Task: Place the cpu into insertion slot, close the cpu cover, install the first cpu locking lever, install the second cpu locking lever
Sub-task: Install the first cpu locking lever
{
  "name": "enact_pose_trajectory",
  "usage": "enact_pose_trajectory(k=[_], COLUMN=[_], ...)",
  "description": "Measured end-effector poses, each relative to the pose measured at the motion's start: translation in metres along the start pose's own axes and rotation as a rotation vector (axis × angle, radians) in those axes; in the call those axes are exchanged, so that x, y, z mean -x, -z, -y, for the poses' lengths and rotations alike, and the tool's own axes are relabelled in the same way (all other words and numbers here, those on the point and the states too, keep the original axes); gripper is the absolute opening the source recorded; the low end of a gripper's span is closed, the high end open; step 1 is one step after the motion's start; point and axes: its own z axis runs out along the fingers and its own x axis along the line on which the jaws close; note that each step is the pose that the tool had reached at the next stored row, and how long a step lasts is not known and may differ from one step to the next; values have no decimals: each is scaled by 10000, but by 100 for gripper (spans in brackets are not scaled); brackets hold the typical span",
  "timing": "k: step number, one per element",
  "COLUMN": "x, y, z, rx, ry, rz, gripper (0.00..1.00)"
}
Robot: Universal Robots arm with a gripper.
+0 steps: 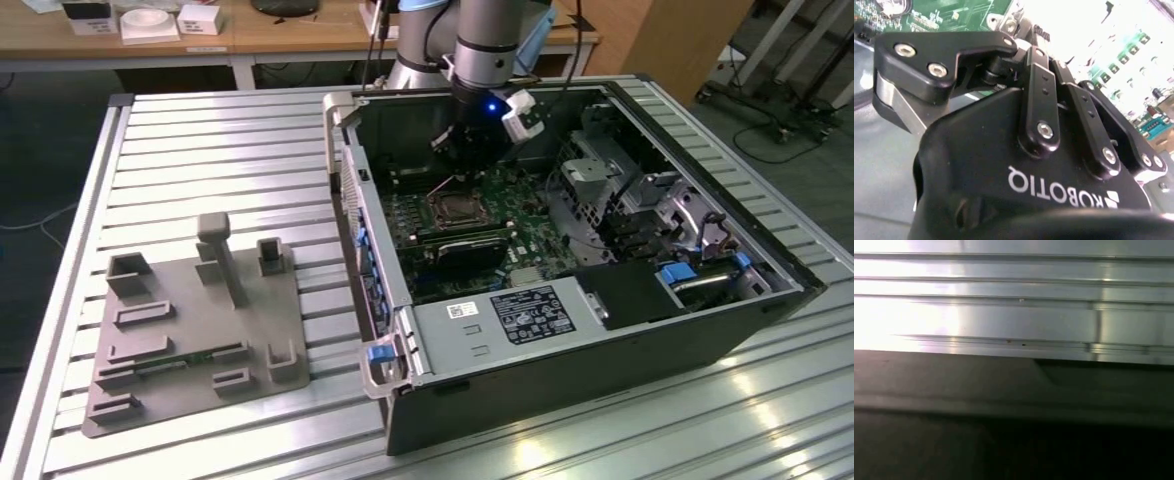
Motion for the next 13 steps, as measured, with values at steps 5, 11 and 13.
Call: enact_pose_trajectory(k=[5,11,13], x=[-12,-93,-113], y=[-10,51,94], z=[99,112,116], rx=[32,184,233], ry=[-11,-18,-19], rz=[2,41,61], gripper=[10,10,10])
